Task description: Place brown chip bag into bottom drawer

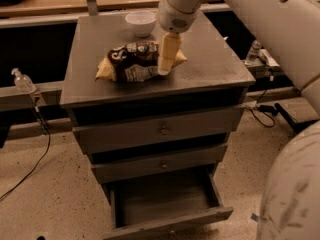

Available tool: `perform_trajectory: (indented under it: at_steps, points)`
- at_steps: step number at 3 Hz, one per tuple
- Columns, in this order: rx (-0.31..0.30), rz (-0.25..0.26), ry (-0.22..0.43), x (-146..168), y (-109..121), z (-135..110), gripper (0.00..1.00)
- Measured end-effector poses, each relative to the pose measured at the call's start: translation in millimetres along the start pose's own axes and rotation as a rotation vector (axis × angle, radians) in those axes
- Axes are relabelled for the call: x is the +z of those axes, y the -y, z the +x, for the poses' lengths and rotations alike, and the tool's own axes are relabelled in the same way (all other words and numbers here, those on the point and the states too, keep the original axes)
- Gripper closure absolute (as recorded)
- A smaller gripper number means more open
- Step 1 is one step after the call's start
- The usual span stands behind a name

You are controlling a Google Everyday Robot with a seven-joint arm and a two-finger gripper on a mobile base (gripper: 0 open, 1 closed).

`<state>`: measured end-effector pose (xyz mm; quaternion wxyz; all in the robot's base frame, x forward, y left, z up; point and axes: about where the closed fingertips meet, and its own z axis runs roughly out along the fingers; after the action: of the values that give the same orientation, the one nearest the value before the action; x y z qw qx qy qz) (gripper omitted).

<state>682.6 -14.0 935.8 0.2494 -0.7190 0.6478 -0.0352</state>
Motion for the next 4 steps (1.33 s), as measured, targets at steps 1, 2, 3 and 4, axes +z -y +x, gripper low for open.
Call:
perform_trajectory:
  at_steps: [1, 2, 3, 4]
  points:
    - [-0.003, -0.053, 0.022, 37.8, -12.3, -24.2, 0.23]
    - [0.011, -0.081, 0.045, 47.2, -30.3, -36.1, 0.55]
    - [0.029, -0.080, 0.062, 35.5, -40.2, -34.7, 0.78]
    - [0.081, -0.048, 0.215, -36.2, -54.1, -25.4, 1.00]
